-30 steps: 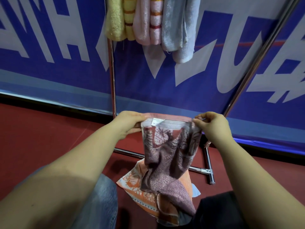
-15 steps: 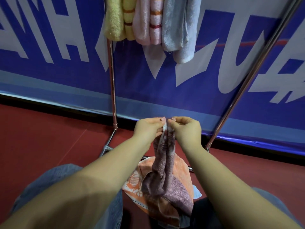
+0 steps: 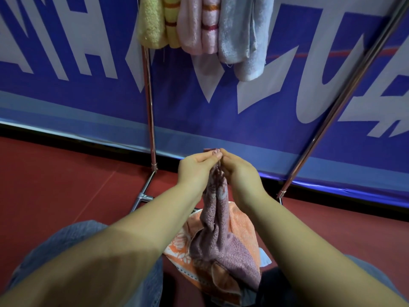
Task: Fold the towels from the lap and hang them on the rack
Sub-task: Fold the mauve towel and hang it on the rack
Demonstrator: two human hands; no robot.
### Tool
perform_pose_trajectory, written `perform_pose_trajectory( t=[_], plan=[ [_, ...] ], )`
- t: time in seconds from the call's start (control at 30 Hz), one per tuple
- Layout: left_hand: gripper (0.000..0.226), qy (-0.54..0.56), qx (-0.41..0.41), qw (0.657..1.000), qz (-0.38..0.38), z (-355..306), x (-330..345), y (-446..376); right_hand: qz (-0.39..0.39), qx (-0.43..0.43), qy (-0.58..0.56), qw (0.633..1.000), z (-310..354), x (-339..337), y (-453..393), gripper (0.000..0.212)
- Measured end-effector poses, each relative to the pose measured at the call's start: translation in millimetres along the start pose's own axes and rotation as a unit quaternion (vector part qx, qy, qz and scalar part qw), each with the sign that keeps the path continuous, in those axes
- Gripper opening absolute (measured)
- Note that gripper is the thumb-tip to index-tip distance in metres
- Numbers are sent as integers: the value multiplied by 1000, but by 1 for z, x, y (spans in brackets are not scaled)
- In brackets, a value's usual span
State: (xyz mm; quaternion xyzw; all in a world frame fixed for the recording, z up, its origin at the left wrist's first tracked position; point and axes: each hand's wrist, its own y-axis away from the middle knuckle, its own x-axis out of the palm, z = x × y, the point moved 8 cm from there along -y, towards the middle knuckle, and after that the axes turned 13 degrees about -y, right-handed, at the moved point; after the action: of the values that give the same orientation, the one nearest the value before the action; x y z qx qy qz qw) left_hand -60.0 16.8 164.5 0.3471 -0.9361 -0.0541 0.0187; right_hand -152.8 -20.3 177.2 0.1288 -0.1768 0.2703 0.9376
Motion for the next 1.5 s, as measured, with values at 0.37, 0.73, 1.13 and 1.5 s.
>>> perform_pose_trajectory(
  t=[0.37,0.73,1.13,1.5],
  plan=[
    [22,-128,87,988,-12,-14,-8,-5,41,70,-90,993,4,2,8,34],
    [25,-181,88,961,189,-18,15,7,90,-97,499,857,29,-38,-6,76],
    [14,-230,135,949,167,-43,-24,5,54,-73,449,889,45,-69,1,17],
    [15,-382,235,893,-31,-122,-64,17,7,-133,299,945,114,-35,24,12]
  ],
)
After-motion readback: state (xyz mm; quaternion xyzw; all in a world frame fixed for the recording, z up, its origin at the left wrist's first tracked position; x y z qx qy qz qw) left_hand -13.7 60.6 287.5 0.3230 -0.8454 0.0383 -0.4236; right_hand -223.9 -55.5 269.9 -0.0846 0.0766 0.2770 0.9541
